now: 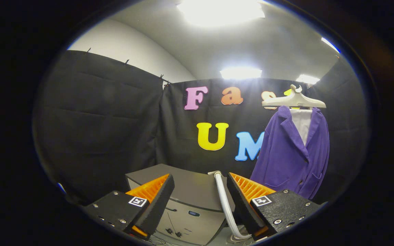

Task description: Iron the clothes twice with a garment steamer, once on the left side and once on the right side.

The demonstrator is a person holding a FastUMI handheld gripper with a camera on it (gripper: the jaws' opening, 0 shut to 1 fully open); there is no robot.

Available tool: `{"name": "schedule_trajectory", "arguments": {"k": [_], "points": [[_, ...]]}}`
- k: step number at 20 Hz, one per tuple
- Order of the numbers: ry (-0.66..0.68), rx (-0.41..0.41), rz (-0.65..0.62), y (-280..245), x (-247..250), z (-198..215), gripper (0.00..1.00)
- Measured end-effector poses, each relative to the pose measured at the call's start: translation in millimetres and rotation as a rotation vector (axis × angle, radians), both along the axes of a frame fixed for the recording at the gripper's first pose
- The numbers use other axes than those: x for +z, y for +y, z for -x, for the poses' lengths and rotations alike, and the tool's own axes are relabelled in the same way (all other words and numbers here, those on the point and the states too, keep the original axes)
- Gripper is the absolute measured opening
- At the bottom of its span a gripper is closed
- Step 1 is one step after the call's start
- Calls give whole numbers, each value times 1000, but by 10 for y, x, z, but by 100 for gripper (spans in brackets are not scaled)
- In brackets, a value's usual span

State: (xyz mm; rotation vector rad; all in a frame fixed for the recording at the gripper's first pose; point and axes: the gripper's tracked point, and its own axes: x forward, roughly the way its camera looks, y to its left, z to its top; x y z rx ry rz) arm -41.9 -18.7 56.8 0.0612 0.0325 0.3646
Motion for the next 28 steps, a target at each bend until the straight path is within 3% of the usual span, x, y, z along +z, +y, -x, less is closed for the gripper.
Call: {"name": "schedule_trajectory", "arguments": {"k": [2,6,10,17,22,28], "points": [[23,-2,-12,131,38,-307,95],[124,-87,-1,242,43,-1038,95],[202,-137,-75,437,86,-1754,95],[416,-244,-6,452,-481,-2862,95],[572,-303,58,382,-835,-3306,95],[798,-361,-8,333,-1480,-3607,95]]}}
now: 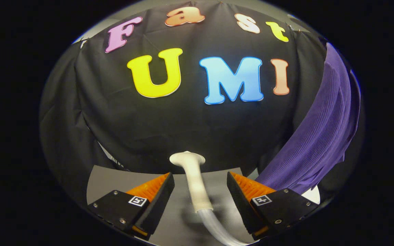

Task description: Iron the clothes twice with a garment steamer, once on the left side and once on the right side.

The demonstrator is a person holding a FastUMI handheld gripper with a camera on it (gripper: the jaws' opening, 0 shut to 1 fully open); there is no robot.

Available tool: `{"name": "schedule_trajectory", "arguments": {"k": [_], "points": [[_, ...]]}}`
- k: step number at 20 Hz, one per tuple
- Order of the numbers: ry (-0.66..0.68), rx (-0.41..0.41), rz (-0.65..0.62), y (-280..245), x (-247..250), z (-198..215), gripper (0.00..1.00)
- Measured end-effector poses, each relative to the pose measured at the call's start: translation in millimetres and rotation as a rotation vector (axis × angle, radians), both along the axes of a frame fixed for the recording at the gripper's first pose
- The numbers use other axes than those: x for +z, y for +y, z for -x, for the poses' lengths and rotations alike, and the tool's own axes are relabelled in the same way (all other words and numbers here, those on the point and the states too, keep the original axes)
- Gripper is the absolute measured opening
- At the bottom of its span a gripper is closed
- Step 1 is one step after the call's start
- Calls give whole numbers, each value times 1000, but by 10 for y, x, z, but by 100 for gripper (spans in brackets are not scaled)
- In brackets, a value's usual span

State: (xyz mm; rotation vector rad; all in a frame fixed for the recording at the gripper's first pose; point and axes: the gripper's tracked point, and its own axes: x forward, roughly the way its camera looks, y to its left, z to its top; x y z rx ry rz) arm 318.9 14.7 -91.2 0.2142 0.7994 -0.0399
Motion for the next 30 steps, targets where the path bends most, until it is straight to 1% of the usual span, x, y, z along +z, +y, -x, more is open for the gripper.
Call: {"name": "schedule_trajectory", "arguments": {"k": [3,5,8,11,12,13,14,15,16,20,23,25,28,30], "points": [[80,-3,-83,180,-395,-158,95],[138,14,-81,240,-622,-215,95],[179,27,-81,338,-768,-223,92],[188,6,-45,313,-862,-284,88],[190,-5,-30,296,-874,-283,83],[198,-7,-11,280,-882,-263,82],[191,-4,18,252,-873,-260,74],[190,14,38,261,-898,-266,69],[182,27,52,275,-914,-279,61],[166,68,73,290,-900,-251,50],[138,29,79,265,-892,-234,41],[123,29,99,261,-883,-255,35],[100,56,142,278,-847,-211,33],[72,62,147,306,-802,-159,33]]}}
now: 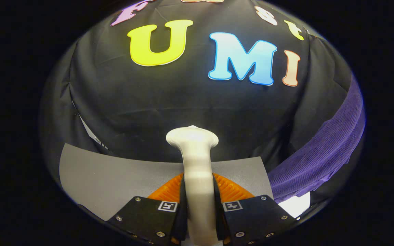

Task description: Iron the clothes twice with a garment steamer, once on the left side and once on the right side.

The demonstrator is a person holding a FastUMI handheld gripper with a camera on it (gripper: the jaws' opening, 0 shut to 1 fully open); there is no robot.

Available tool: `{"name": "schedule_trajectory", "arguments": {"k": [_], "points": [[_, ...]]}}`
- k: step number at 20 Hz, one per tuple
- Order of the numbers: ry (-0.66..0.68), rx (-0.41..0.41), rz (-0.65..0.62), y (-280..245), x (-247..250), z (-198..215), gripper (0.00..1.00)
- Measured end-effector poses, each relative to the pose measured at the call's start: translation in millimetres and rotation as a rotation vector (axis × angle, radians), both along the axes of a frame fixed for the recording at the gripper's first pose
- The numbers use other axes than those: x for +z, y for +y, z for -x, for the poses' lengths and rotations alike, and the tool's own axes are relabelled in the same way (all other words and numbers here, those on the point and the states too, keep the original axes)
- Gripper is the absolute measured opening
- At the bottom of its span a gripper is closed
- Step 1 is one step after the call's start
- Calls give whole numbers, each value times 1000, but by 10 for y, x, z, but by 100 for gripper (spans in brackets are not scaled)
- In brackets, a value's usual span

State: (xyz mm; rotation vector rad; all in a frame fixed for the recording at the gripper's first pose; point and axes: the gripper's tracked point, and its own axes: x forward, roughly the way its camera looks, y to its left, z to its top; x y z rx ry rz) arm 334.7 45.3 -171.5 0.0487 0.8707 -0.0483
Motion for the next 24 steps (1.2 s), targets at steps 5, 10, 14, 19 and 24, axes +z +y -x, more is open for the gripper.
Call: {"name": "schedule_trajectory", "arguments": {"k": [5,10,14,19,24], "points": [[-121,31,-52,81,326,209,33],[-290,55,-137,27,947,478,33],[-395,66,-125,-252,1315,962,33],[-464,61,-124,-625,1414,1759,33],[-530,109,-137,-871,1515,2436,33]]}}
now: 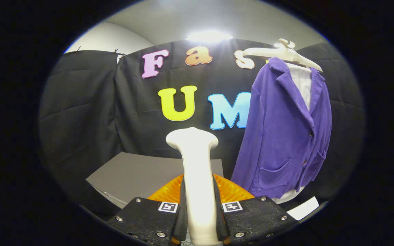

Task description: Iron the clothes twice with a garment steamer, once on the left side and once on the right side.

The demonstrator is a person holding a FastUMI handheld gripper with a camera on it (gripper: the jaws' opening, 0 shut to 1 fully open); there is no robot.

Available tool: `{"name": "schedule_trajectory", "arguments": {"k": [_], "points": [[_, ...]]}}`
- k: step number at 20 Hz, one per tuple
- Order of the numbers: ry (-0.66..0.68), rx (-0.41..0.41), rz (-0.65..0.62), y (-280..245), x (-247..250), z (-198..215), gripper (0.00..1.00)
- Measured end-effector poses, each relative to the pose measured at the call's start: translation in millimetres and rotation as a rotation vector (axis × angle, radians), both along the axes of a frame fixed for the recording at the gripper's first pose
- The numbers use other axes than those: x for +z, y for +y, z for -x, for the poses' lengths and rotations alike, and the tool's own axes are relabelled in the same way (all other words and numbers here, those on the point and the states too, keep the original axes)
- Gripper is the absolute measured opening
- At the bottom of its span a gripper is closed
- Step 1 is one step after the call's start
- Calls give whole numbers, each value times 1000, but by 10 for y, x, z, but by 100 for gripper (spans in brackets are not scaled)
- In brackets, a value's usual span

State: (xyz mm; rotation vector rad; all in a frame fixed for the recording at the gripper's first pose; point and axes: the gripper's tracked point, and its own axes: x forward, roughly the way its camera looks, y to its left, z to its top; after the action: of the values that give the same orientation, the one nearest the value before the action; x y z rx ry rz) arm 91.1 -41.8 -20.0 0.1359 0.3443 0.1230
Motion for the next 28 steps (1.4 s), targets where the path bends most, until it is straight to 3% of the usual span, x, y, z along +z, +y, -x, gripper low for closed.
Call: {"name": "schedule_trajectory", "arguments": {"k": [9,18,24,28], "points": [[-140,40,4,-371,345,826,33],[-152,-35,63,-449,245,826,33],[-123,-129,142,-612,-85,788,33],[-117,-169,123,-661,-169,786,33]]}}
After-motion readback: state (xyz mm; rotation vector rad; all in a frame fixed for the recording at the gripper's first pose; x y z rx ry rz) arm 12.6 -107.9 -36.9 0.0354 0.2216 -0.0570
